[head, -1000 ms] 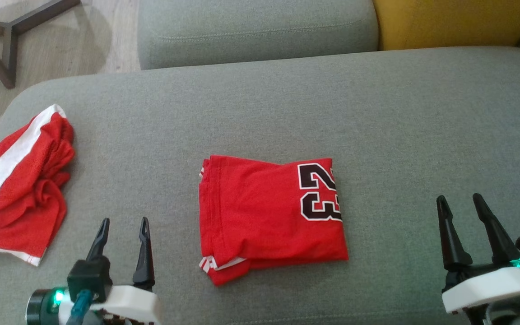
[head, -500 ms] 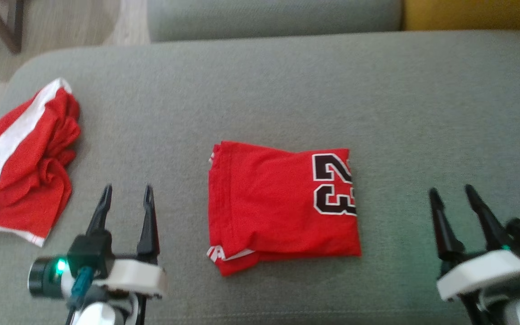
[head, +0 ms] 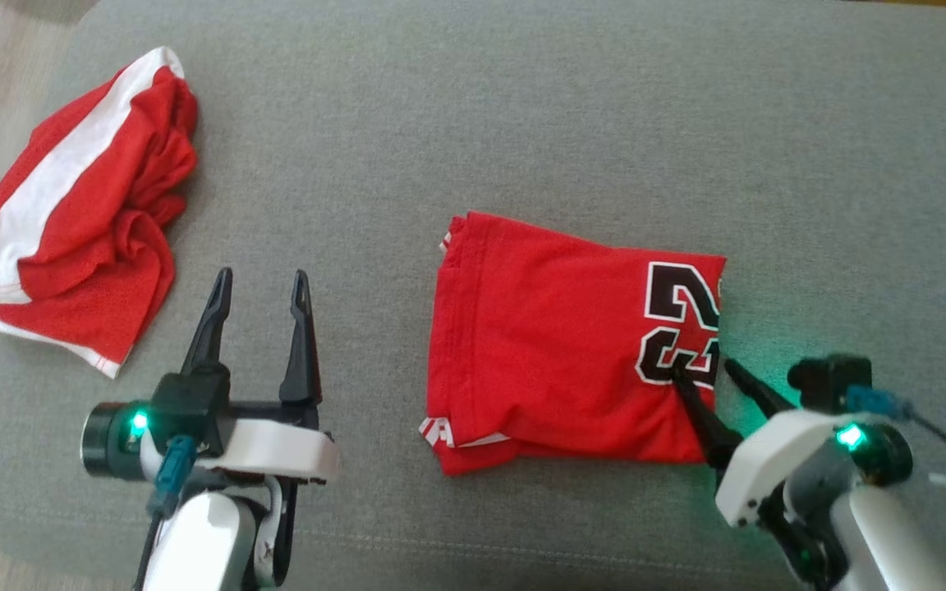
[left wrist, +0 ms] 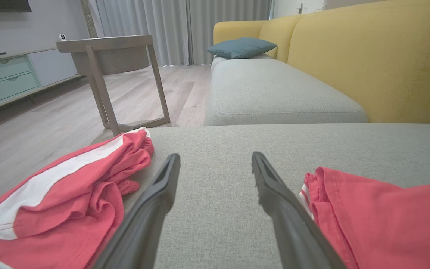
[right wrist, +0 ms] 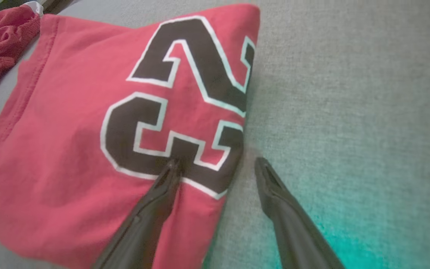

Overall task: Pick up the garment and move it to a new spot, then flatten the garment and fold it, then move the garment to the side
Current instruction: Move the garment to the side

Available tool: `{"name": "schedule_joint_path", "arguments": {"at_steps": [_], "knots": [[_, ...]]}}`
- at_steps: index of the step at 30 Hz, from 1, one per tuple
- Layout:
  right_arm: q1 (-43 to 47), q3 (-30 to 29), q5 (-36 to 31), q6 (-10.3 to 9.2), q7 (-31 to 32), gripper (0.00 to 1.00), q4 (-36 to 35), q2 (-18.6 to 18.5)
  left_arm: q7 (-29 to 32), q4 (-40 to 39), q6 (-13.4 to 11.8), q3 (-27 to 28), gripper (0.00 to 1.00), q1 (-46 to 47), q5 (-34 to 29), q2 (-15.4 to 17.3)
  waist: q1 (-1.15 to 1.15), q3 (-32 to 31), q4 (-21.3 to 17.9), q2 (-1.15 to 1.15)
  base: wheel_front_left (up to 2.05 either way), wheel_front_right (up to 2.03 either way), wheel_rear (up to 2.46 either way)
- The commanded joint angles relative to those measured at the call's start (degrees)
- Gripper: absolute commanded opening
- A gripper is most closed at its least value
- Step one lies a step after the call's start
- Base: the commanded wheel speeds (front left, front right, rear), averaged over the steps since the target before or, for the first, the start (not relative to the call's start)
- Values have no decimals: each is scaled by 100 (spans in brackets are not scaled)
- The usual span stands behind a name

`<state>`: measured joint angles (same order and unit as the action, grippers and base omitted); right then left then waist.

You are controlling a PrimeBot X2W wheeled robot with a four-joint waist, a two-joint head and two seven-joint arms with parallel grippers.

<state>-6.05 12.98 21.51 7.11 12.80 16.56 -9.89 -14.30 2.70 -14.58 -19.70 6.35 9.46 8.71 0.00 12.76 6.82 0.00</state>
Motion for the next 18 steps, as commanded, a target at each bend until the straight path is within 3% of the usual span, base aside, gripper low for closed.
{"name": "schedule_joint_path", "arguments": {"at_steps": [1,2,3,4,5,12,18], "knots": [[-155,175,53,37,69,100,-69,-71,-67,-197,12,201,100,236,-65,37,0,27,19,0,0,0,0],[-193,218,82,37,142,100,-29,-94,-68,-204,18,211,100,243,-83,25,0,38,22,0,0,0,0],[-225,270,131,37,220,84,-3,-117,-68,-210,24,221,100,248,-100,13,0,44,22,0,0,0,0],[-254,324,181,37,280,47,3,-144,-68,-213,31,232,100,249,-114,3,0,48,19,0,0,0,0],[-282,363,226,37,312,0,-6,-176,-68,-215,37,244,100,248,-128,-7,0,49,13,0,0,0,0],[-379,435,189,37,163,0,-248,-422,-69,-232,74,342,100,181,-218,-26,0,-23,-208,0,0,0,0],[-461,526,58,37,55,0,-531,-579,-69,-250,125,398,100,165,-283,5,0,-23,-829,0,0,0,0]]}}
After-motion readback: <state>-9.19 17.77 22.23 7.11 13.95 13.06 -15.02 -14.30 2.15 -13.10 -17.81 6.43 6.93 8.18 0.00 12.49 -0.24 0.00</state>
